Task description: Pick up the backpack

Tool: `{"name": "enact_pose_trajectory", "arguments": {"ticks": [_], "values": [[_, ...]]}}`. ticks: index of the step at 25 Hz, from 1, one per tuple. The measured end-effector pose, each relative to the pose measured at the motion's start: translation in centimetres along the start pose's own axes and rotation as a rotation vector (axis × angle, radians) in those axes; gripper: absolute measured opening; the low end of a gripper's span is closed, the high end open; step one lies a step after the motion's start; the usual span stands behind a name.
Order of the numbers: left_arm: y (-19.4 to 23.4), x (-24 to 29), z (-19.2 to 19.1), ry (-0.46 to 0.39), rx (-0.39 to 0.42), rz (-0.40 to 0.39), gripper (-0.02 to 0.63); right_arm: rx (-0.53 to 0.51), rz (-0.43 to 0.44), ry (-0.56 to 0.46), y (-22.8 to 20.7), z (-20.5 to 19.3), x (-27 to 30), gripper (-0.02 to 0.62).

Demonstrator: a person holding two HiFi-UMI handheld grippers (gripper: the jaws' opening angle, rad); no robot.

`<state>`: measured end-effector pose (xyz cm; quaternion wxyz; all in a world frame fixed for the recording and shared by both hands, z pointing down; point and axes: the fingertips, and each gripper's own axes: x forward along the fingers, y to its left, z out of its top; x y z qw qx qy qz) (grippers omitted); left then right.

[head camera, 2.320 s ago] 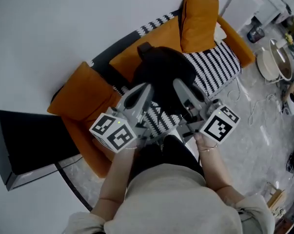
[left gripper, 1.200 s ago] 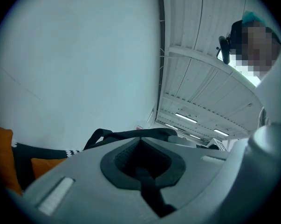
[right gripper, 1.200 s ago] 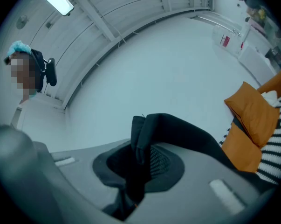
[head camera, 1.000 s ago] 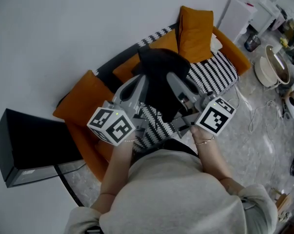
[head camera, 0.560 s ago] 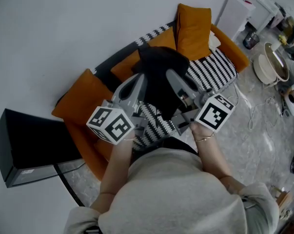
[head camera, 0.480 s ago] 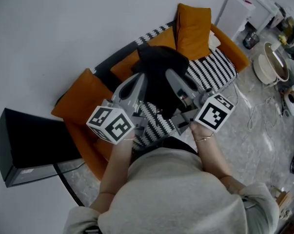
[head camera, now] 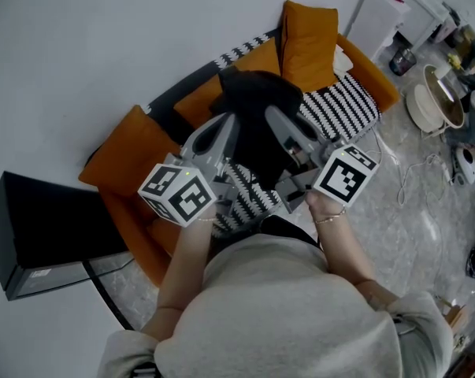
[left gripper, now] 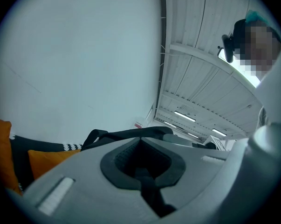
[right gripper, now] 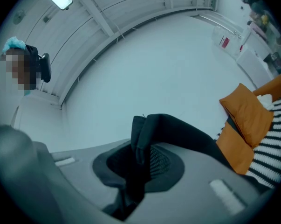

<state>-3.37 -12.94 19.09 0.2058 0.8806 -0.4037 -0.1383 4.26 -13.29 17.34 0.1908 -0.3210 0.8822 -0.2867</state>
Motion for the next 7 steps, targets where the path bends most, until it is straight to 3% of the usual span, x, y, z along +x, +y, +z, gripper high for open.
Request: {"name": "enact_pose_trajectory", "arguments": {"ticks": [7], "values": [[-0.62,0.44,-0.46,0.013,-0.003,-0.016,0.008,0.003,-0.010,0.007,-0.33,-0.01,-0.45,0.051]]}}
